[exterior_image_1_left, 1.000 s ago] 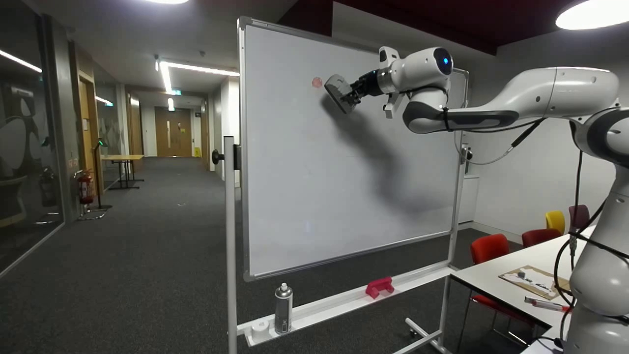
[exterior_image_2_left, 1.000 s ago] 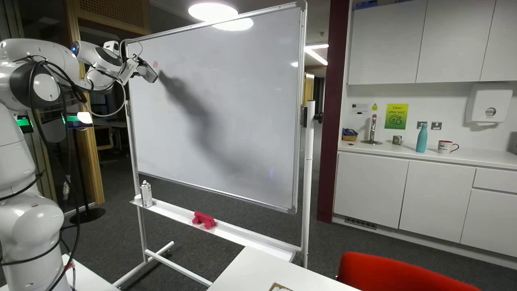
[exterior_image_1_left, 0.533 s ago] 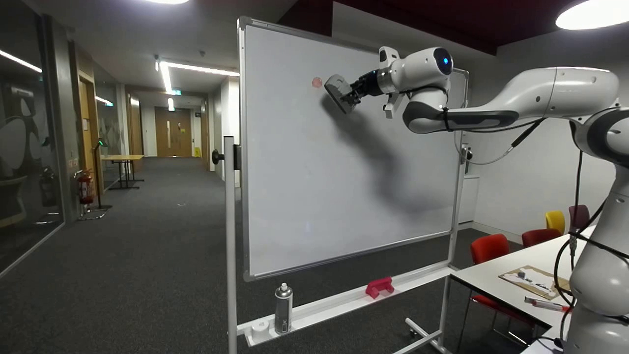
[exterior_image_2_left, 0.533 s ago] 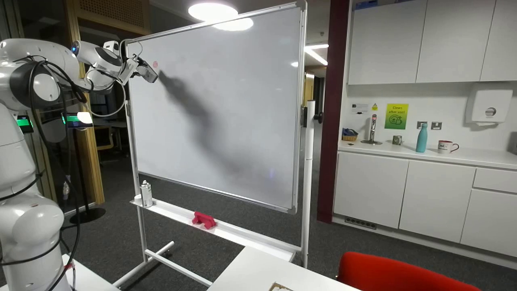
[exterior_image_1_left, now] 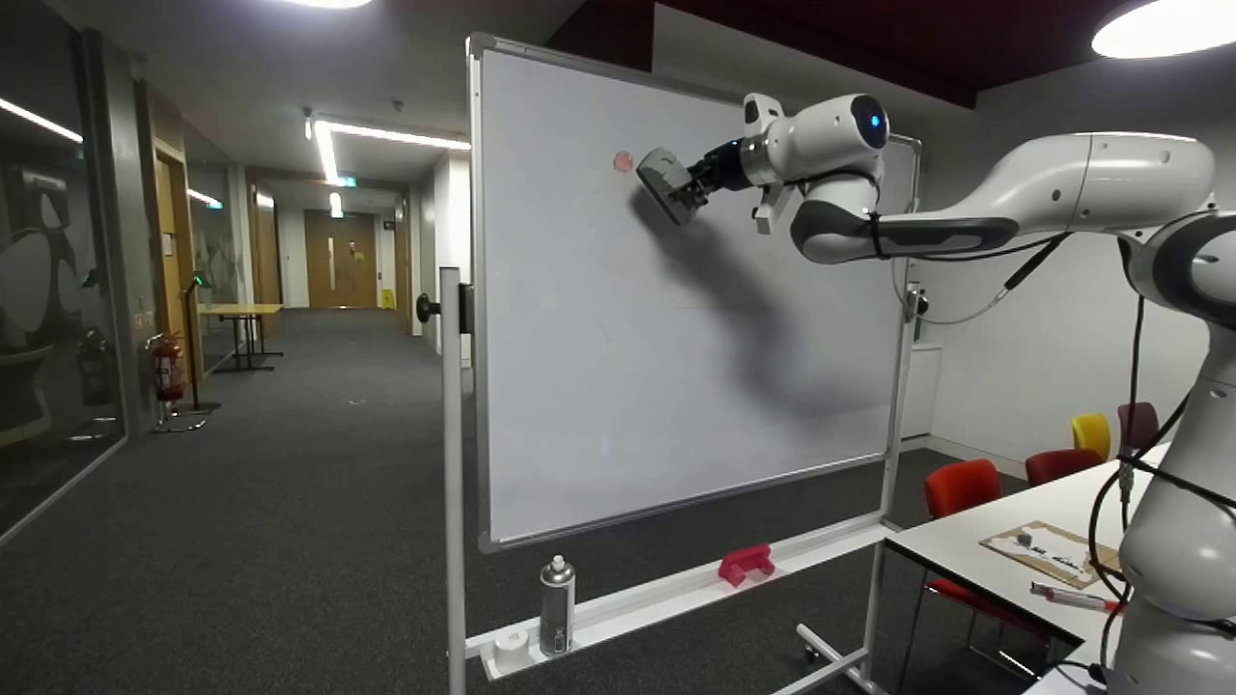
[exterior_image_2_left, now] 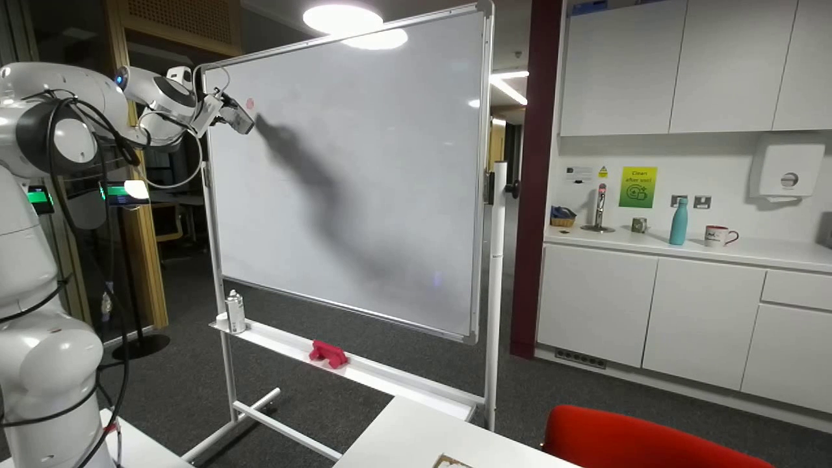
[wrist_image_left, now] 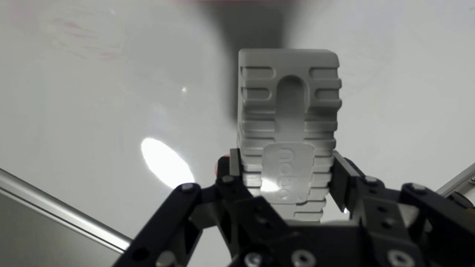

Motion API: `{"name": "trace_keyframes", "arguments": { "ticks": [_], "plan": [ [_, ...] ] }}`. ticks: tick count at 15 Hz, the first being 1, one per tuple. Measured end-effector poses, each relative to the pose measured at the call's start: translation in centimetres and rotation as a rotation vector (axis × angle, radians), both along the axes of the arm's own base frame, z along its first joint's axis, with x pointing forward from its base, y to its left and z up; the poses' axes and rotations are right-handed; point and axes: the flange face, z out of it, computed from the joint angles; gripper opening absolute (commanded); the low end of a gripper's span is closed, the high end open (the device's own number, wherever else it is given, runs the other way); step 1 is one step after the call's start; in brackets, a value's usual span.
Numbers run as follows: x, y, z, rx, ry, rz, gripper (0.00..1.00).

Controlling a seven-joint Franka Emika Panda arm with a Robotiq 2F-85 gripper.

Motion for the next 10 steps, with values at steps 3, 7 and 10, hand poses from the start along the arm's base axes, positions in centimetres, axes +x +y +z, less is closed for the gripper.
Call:
{"name": "trace_keyframes", "arguments": {
  "ticks": [3,7,10],
  "plan": [
    [0.5,0.3,-0.5,-0.003,0.006,0.013,0.32],
    [1.8,1.0,-0.9,-0.026,0.005,0.032,0.32],
    [2.9,1.3,-0.4,-0.050,-0.023,0.044,0.32]
  ]
}}
